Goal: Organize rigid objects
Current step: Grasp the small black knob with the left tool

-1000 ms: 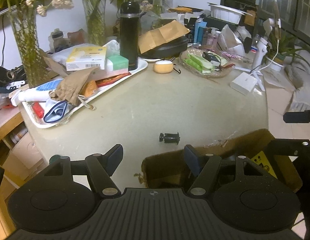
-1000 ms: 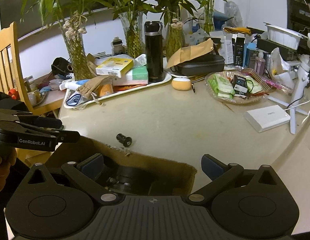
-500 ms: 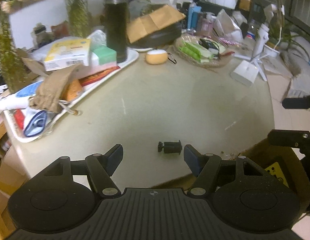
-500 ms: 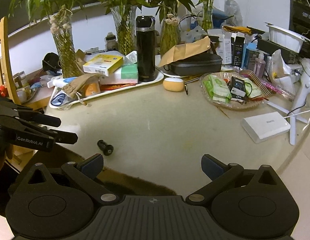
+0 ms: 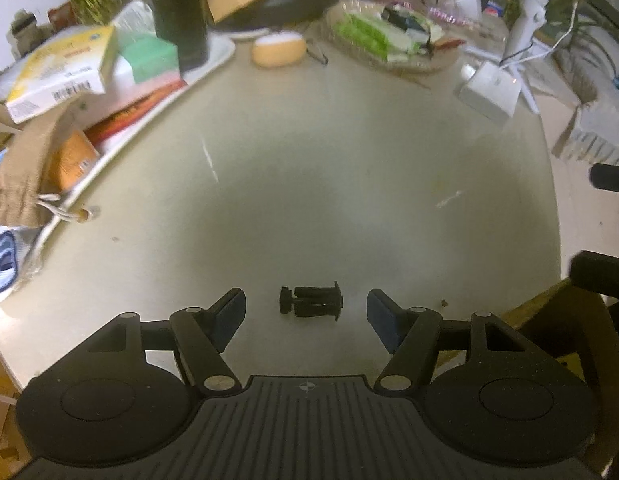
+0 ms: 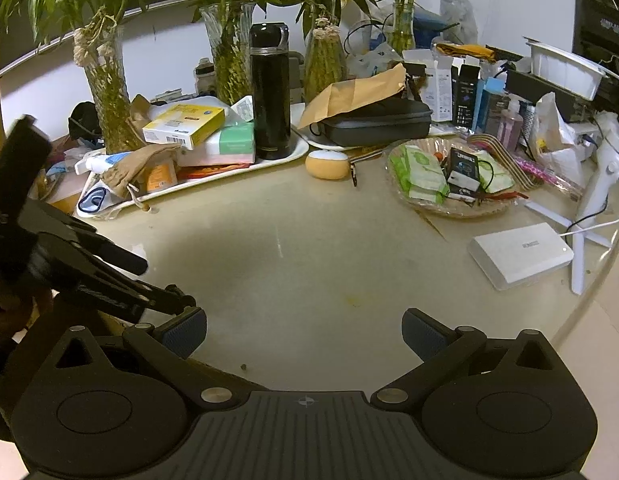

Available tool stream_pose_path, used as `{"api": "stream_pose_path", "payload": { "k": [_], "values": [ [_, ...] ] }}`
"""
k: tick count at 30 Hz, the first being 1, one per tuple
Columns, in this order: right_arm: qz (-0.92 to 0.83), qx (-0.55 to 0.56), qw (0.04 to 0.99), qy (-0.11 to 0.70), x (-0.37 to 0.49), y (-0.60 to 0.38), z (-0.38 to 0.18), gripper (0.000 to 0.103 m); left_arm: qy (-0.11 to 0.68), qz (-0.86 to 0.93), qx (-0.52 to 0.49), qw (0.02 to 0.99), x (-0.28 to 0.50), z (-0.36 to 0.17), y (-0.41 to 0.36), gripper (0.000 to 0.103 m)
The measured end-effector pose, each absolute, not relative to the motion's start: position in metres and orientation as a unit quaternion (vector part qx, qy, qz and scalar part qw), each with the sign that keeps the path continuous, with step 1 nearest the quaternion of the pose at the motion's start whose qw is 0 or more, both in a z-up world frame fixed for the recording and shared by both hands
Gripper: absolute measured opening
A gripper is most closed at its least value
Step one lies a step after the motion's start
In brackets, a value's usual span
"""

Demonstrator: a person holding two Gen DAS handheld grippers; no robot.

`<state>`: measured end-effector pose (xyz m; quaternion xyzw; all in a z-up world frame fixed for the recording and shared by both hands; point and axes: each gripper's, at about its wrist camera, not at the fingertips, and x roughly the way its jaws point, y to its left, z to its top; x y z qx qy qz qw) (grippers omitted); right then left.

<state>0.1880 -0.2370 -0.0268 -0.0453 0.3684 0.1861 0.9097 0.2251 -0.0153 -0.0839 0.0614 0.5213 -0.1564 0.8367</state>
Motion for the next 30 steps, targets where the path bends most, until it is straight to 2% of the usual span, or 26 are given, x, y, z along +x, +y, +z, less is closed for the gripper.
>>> {"api": "stream_pose_path", "payload": {
  "k": [13,15,16,17,22,30],
  "values": [
    [0.188,-0.042,0.911,0.366,0.187,-0.243,-0.025,0.103,0.557,-0.149,0.063,0.815,0.241,-0.102,-0.028,0.063],
    [0.187,-0.044,0.911,0.366,0.186,-0.244,-0.025,0.103,0.553,-0.142,0.069,0.818,0.239,-0.101,-0.028,0.054],
    [0.186,-0.044,0.911,0.366,0.186,-0.243,-0.026,0.103,0.550,-0.136,0.072,0.821,0.239,-0.100,-0.028,0.044],
    [0.186,-0.044,0.911,0.366,0.186,-0.244,-0.026,0.103,0.548,-0.131,0.073,0.823,0.239,-0.099,-0.026,0.038],
    [0.182,-0.041,0.911,0.369,0.188,-0.242,-0.027,0.103,0.549,-0.135,0.047,0.823,0.240,-0.098,-0.019,0.038],
    [0.180,-0.039,0.910,0.371,0.190,-0.240,-0.028,0.103,0.506,-0.134,0.033,0.852,0.234,-0.081,-0.011,0.038]
  ]
}}
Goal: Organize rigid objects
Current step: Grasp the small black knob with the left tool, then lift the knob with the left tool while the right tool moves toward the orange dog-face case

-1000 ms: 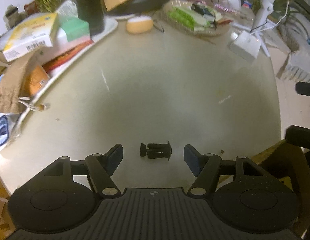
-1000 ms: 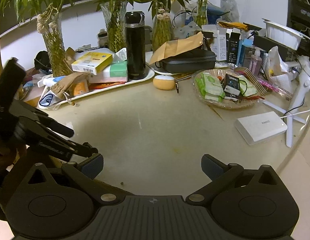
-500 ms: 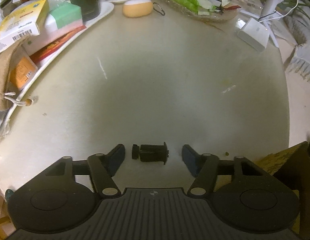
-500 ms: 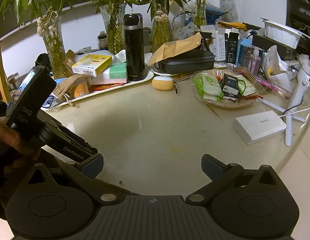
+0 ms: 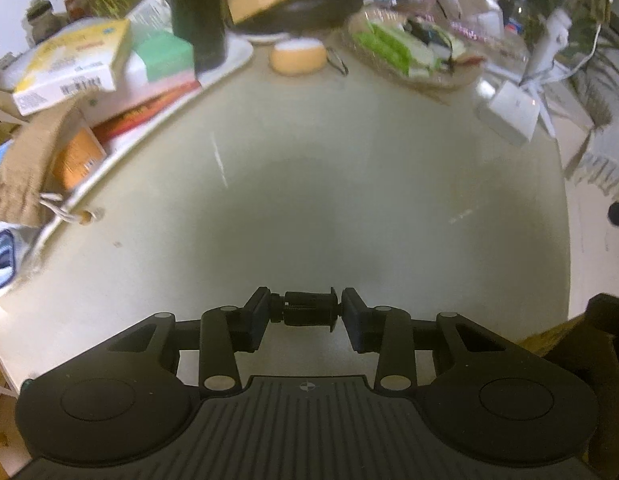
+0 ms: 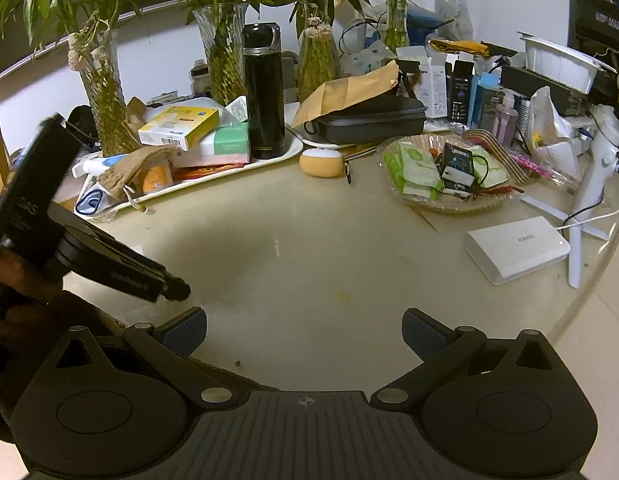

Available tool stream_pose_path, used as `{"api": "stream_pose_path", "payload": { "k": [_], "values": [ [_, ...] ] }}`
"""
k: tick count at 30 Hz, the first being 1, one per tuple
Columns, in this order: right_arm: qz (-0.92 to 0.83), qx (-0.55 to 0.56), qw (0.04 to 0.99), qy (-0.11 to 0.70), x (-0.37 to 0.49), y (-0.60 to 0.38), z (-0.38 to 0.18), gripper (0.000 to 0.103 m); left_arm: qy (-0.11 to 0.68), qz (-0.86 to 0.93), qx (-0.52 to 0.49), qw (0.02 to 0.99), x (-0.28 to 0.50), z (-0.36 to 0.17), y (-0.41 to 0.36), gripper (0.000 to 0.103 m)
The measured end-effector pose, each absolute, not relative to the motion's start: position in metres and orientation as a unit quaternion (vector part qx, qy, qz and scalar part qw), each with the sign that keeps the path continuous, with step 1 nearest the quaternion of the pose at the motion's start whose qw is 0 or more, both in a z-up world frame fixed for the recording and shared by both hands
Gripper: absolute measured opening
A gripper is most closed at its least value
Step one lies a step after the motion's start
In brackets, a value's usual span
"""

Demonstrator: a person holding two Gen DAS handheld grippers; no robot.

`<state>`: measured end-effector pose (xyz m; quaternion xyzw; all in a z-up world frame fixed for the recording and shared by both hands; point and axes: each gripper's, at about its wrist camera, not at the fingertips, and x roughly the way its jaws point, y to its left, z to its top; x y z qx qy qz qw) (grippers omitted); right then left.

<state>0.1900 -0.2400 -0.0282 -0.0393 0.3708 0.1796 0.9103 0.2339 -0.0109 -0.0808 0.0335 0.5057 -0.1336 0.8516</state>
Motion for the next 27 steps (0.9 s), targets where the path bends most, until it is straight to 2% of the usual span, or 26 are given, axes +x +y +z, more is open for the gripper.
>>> {"api": "stream_pose_path", "payload": {
  "k": [27],
  "values": [
    [0.216,-0.031,0.912,0.347,0.271,-0.209,-0.038,0.103,0.397,-0.138,-0.026,0.907,0.204,-0.035,0.027,0.038]
  ]
}}
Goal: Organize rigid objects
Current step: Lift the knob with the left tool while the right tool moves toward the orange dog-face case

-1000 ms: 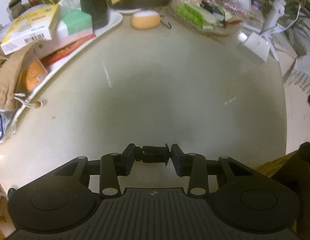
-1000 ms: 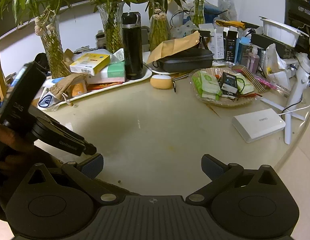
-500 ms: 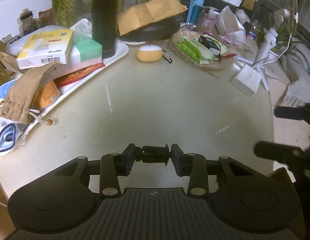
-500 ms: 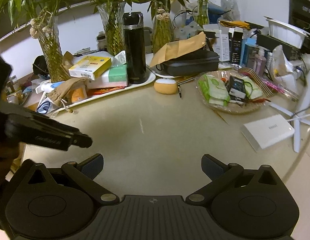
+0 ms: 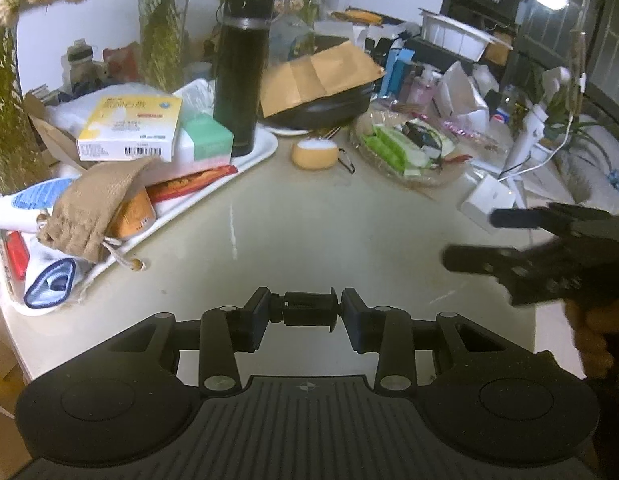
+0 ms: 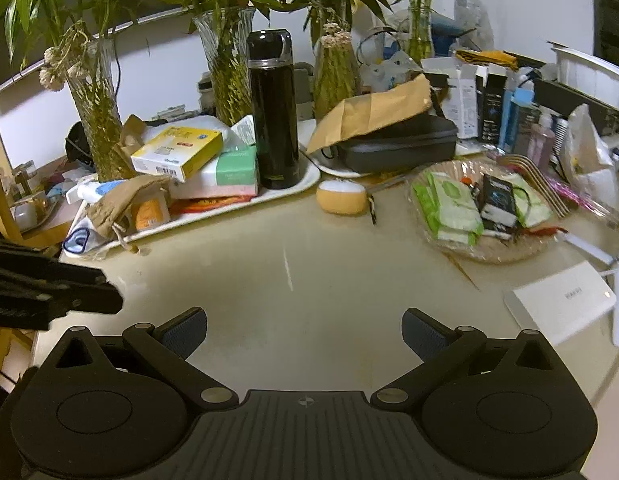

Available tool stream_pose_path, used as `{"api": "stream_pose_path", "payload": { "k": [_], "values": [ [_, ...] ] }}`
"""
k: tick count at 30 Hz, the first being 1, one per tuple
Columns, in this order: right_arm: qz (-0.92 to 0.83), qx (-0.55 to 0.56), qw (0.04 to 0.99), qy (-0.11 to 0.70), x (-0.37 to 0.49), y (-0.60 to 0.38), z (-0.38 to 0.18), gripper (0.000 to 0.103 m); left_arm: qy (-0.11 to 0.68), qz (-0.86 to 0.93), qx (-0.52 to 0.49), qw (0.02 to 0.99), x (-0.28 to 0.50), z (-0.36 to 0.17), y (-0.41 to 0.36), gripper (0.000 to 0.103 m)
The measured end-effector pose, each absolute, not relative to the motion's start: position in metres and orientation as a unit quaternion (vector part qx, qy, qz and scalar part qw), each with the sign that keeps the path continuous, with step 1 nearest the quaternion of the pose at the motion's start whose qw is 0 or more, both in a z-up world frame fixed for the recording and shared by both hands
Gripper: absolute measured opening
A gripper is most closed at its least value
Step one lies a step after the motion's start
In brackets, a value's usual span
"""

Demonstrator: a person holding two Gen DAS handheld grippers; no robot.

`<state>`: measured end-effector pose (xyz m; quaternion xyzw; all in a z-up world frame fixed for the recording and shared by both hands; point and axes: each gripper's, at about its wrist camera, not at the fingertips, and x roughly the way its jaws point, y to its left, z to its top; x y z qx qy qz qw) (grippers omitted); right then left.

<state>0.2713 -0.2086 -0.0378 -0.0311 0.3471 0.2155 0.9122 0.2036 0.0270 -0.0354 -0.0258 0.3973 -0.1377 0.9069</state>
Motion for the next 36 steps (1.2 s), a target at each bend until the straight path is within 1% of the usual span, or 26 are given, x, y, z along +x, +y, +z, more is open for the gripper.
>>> {"api": "stream_pose_path", "payload": {
  "k": [16,26,36],
  "values": [
    [0.224,-0.054,0.915,0.332,0.356,-0.176,-0.068,0.103,0.390,-0.154,-0.023,0.908,0.200,-0.032,0.029,0.038],
    [0.197,-0.019,0.922,0.333,0.396,-0.167,-0.078,0.103,0.396,-0.149,-0.022,0.906,0.202,-0.032,0.033,0.038],
    [0.187,-0.028,0.924,0.333,0.427,-0.153,-0.092,0.103,0.388,-0.163,-0.051,0.905,0.204,-0.024,0.036,0.038]
  ]
}}
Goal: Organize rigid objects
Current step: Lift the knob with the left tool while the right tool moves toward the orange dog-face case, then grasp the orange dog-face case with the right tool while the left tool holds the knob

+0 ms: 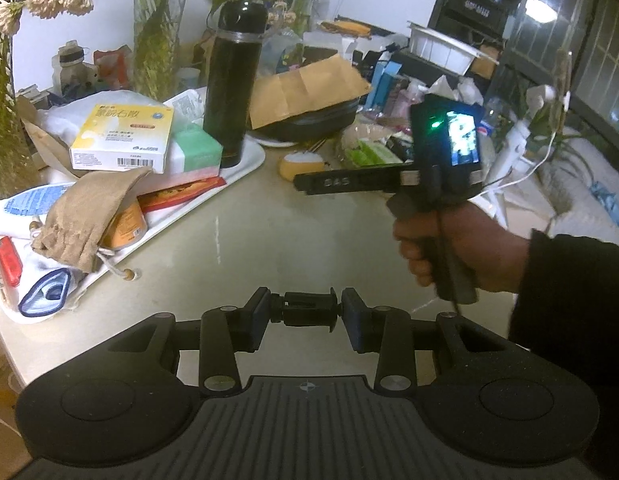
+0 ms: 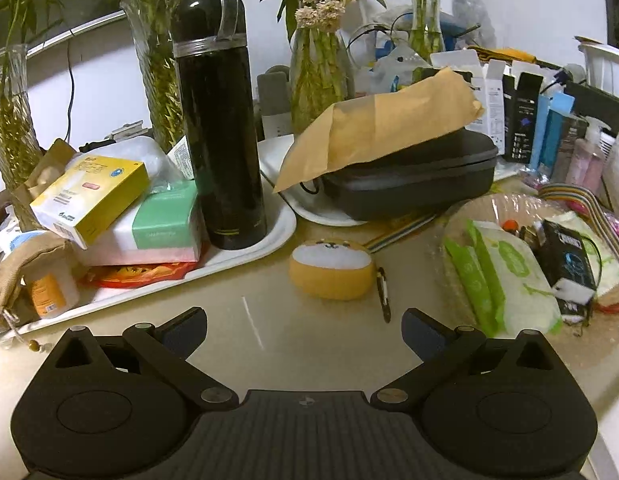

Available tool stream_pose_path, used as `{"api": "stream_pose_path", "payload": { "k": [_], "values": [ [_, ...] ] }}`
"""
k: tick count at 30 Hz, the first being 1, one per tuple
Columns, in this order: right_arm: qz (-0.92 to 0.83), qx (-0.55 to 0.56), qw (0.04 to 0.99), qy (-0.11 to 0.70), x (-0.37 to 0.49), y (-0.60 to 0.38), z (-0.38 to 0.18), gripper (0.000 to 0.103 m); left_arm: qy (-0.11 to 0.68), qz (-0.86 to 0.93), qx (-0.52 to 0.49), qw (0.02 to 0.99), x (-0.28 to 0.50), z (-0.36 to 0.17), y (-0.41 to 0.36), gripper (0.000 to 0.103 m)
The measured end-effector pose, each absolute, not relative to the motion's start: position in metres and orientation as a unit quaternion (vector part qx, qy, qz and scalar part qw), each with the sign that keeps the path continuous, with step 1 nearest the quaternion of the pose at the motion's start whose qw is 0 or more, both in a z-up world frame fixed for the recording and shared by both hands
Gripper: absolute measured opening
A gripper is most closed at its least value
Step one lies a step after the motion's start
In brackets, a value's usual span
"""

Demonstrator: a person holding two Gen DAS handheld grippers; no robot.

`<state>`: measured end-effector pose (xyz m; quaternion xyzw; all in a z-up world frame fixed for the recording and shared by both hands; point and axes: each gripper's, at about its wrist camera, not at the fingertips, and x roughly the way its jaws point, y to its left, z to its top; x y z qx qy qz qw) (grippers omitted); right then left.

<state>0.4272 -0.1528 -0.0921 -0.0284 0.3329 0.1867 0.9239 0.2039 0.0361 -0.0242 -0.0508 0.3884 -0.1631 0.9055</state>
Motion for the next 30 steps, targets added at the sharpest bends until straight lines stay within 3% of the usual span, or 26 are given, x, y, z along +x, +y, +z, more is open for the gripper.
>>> {"api": "stream_pose_path", "payload": {
  "k": [30],
  "values": [
    [0.150,-0.005,0.920,0.362,0.506,-0.138,-0.138,0.101,0.365,-0.165,-0.075,0.913,0.208,-0.016,0.034,0.038]
  ]
}}
